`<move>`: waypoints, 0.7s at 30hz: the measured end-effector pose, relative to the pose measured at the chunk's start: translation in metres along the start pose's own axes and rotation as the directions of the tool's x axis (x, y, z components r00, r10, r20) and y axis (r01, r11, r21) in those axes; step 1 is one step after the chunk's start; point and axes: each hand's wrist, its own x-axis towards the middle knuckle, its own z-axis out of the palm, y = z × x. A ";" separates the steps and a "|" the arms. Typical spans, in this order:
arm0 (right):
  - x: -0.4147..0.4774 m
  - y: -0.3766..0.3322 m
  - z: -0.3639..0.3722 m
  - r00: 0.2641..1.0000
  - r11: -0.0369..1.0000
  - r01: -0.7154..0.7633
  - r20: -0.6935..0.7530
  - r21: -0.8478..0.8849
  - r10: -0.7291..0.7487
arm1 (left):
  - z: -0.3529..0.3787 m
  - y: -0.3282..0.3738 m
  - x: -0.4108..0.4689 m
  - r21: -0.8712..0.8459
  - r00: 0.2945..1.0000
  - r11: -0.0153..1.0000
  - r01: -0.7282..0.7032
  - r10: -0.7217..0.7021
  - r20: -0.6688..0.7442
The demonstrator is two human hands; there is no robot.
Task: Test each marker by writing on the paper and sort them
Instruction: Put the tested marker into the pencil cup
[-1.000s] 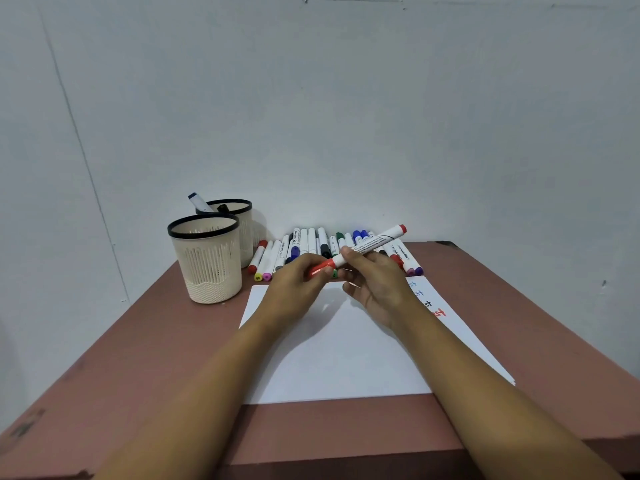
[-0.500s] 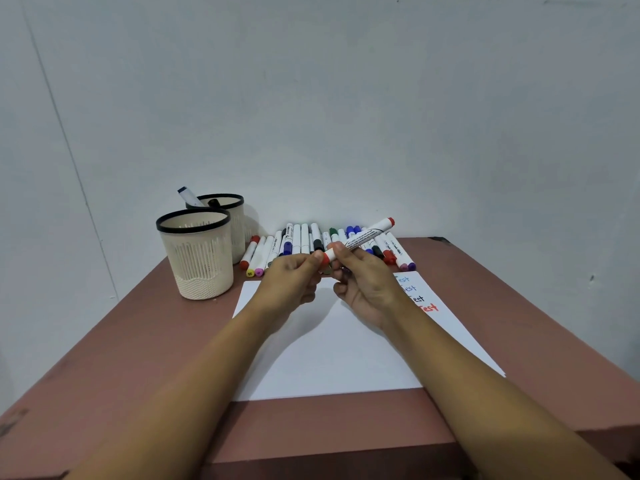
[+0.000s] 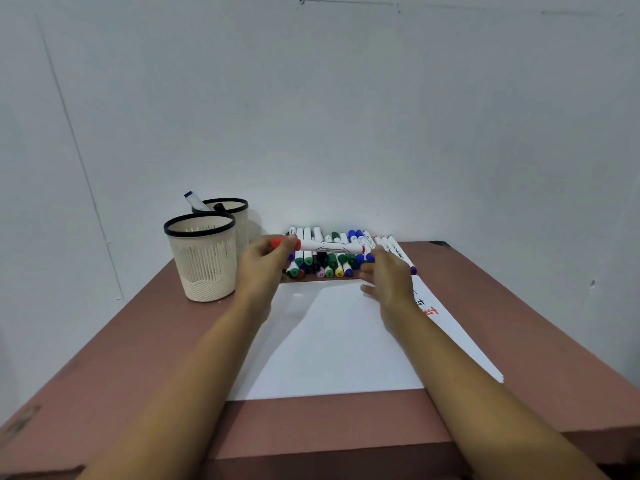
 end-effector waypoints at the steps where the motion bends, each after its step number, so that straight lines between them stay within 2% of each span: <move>1: 0.001 0.004 0.000 0.996 0.990 0.076 -0.030 -0.119 -0.080 | 0.000 0.003 0.000 -0.008 0.999 0.999 -0.045 0.045 -0.005; 3: -0.001 0.013 0.000 0.973 0.906 0.220 0.015 -0.361 -0.231 | -0.002 0.007 0.003 0.038 0.991 0.991 -0.127 0.128 -0.026; 5: -0.001 0.023 0.002 0.940 0.775 0.336 0.139 -0.536 -0.311 | -0.008 0.012 0.011 0.165 0.972 0.963 -0.214 0.226 -0.062; 8: -0.002 0.031 0.005 0.907 0.533 0.417 0.303 -0.737 -0.291 | -0.016 0.028 0.026 0.340 0.931 0.888 -0.308 0.355 -0.087; 10: -0.004 0.032 0.006 0.890 0.425 0.449 0.354 -0.786 -0.287 | -0.020 0.048 0.037 0.461 0.898 0.815 -0.350 0.433 -0.084; 16: -0.004 0.032 0.005 0.874 0.332 0.477 0.400 -0.814 -0.275 | -0.045 0.110 0.093 0.699 0.818 0.620 -0.358 0.569 -0.086; 18: -0.005 0.032 0.005 0.870 0.307 0.483 0.409 -0.820 -0.276 | -0.054 0.120 0.111 0.749 0.821 0.577 -0.325 0.565 -0.079; 21: -0.004 0.032 0.006 0.867 0.300 0.487 0.412 -0.820 -0.282 | -0.062 0.114 0.134 0.815 0.869 0.530 -0.234 0.490 -0.069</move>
